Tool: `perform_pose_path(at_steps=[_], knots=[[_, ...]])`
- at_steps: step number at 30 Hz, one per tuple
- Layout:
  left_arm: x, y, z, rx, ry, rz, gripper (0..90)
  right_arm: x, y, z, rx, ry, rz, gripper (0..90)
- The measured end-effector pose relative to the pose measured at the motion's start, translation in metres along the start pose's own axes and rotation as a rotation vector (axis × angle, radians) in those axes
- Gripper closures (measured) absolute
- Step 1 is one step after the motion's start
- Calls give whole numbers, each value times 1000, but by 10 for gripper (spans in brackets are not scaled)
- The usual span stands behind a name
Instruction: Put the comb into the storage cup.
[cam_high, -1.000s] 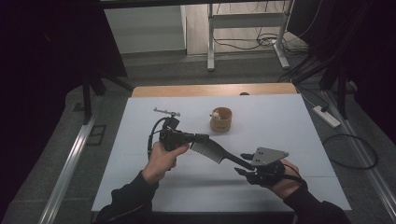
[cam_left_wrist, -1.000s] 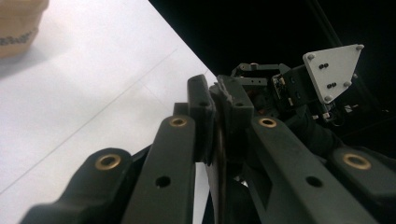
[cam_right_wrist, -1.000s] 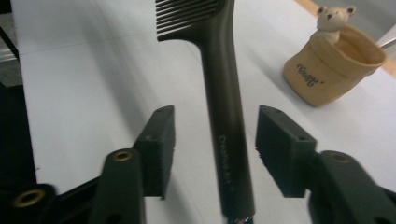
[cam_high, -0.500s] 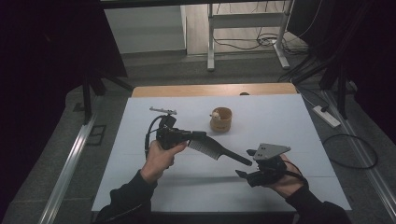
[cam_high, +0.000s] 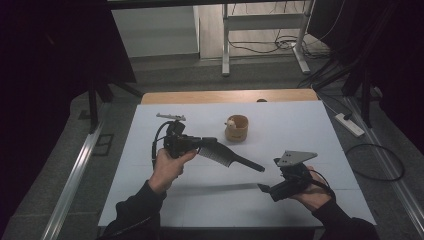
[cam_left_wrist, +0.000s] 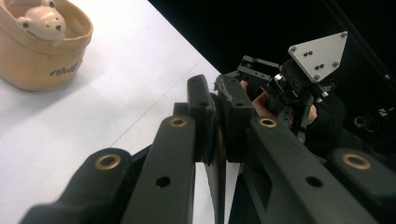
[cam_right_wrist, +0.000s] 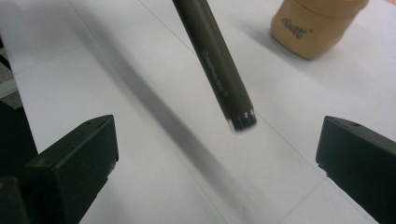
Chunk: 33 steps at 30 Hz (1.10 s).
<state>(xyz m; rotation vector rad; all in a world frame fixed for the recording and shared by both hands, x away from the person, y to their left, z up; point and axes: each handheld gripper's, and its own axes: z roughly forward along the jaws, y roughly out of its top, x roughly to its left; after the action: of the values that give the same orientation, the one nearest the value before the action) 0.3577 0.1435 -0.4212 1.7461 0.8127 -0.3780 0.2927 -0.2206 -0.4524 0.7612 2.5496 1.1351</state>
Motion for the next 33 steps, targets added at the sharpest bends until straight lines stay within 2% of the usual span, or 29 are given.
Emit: perform_pose_path(at_steps=[7,33], knots=[[-1,5,-7,-12,23,19,833,-3,-5,-2,38,-13,18,0],[5,23,-32,-36,89,21,833,-15,-25,-25,51,-41,111,0]])
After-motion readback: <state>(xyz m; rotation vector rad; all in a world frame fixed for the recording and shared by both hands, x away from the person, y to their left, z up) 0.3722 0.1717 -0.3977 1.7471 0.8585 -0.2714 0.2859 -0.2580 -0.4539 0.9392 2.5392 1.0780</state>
